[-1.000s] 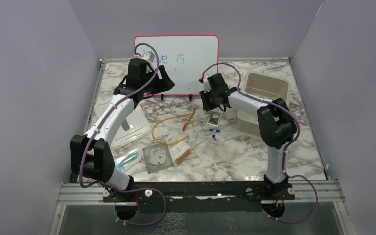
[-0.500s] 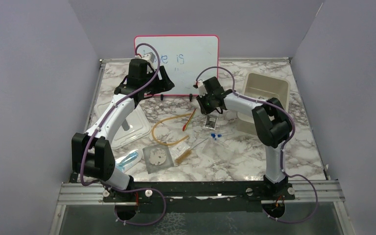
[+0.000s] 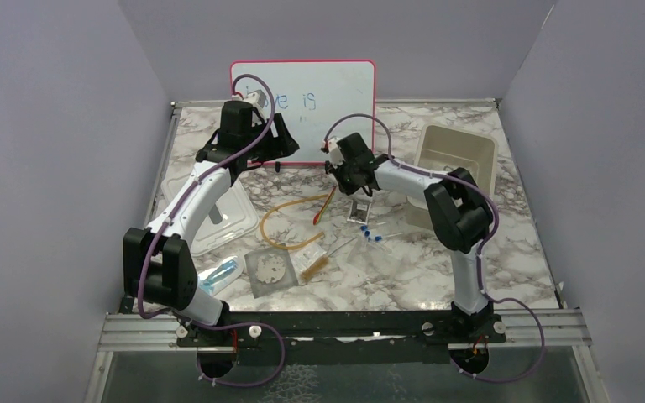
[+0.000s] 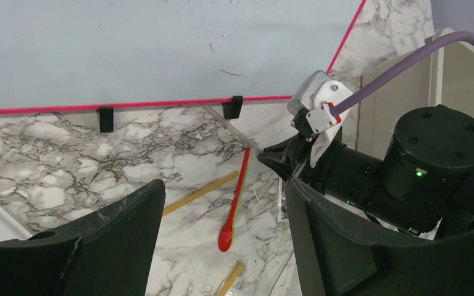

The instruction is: Organize the chemistry lab equipment

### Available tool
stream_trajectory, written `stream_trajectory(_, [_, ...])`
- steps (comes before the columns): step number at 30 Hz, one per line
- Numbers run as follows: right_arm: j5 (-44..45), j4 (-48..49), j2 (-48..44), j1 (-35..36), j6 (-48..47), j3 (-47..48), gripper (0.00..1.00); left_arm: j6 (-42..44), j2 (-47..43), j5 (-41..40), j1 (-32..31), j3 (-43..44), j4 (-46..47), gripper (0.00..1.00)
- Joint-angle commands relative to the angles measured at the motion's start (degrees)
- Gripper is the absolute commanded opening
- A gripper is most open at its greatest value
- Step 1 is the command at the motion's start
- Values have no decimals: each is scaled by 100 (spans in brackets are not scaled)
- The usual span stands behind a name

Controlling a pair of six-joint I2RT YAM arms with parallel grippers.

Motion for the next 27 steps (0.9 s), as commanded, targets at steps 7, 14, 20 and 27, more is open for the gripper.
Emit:
stream_trajectory(7, [380, -195, -986, 92, -216, -415, 1, 33, -162, -188, -4, 147, 48, 75])
stream_trajectory(14, [-114, -117, -1923, 92, 121, -613, 1, -105, -311, -142, -4, 131, 45, 76])
stream_trajectory(20, [5, 120, -2663, 88, 669, -668, 1, 26, -589, -183, -4, -39, 63, 77])
stream_trajectory(27, [912, 208, -3511, -45, 1025, -675, 1, 115, -703, -87, -4, -173, 67, 77])
